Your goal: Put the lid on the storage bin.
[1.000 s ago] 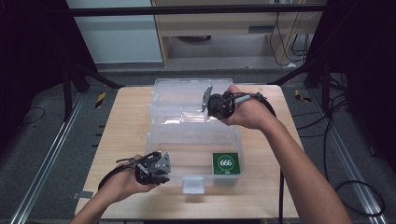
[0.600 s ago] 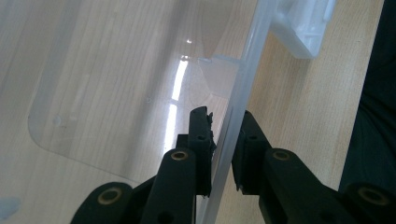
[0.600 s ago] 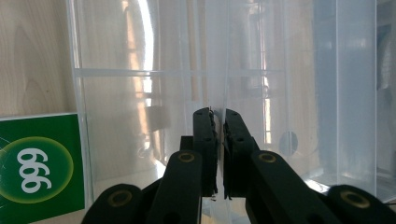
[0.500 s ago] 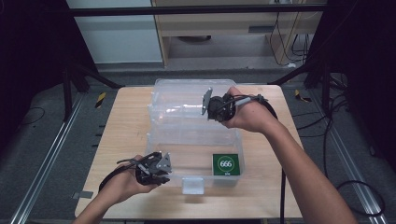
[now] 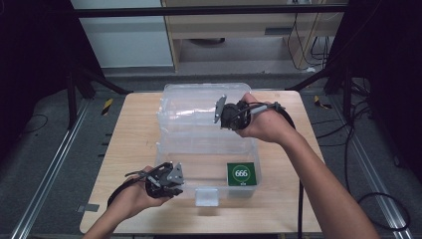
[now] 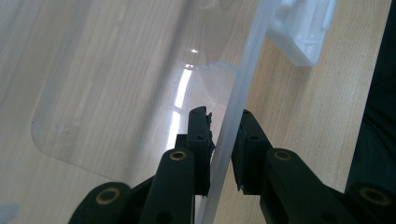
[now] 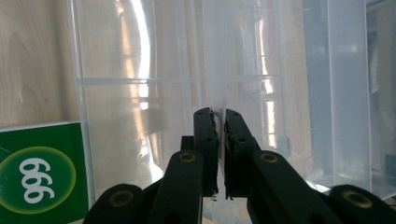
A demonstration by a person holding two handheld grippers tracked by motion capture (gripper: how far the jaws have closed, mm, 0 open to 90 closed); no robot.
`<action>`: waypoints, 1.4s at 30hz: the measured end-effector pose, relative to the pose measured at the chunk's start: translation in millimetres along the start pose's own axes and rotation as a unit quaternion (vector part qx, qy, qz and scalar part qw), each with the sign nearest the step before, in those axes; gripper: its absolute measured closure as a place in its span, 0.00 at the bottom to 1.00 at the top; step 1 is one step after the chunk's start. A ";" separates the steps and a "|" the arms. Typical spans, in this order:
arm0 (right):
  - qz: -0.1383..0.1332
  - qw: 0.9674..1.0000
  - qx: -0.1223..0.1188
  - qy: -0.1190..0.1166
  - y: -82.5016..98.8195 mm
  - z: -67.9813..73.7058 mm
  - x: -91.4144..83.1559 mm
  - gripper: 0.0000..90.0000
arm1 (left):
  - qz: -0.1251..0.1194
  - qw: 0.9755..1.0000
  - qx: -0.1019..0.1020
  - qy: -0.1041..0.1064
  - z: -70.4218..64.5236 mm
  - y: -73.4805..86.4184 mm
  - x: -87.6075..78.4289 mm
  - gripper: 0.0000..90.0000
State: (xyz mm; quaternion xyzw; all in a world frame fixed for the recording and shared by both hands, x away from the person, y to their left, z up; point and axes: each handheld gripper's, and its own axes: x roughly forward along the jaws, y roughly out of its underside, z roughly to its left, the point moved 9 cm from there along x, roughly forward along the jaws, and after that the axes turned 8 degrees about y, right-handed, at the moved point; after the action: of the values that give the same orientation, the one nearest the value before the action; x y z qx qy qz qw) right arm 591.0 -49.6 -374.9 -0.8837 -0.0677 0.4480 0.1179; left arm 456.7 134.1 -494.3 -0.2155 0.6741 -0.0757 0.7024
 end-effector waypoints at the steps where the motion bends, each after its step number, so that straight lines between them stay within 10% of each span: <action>1: 0.000 1.000 0.000 0.000 0.0 0.0 0.0 0.95 | 0.000 1.000 0.000 0.000 0.0 0.0 0.0 0.87; 25: -0.039 0.999 -0.012 0.029 -2.2 28.5 -26.2 0.94 | -0.010 1.000 -0.001 -0.011 -1.9 -2.4 1.4 0.86; 42: -0.047 0.998 -0.003 0.039 -2.0 23.2 -22.3 0.94 | -0.025 1.000 -0.007 -0.010 2.4 -5.2 3.2 0.86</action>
State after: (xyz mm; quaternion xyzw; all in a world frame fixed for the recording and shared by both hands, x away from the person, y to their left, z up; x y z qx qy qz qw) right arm 559.1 -49.3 -370.3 -0.8965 -0.1056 0.4073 0.1387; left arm 460.2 128.6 -495.1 -0.2382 0.6623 -0.0861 0.7051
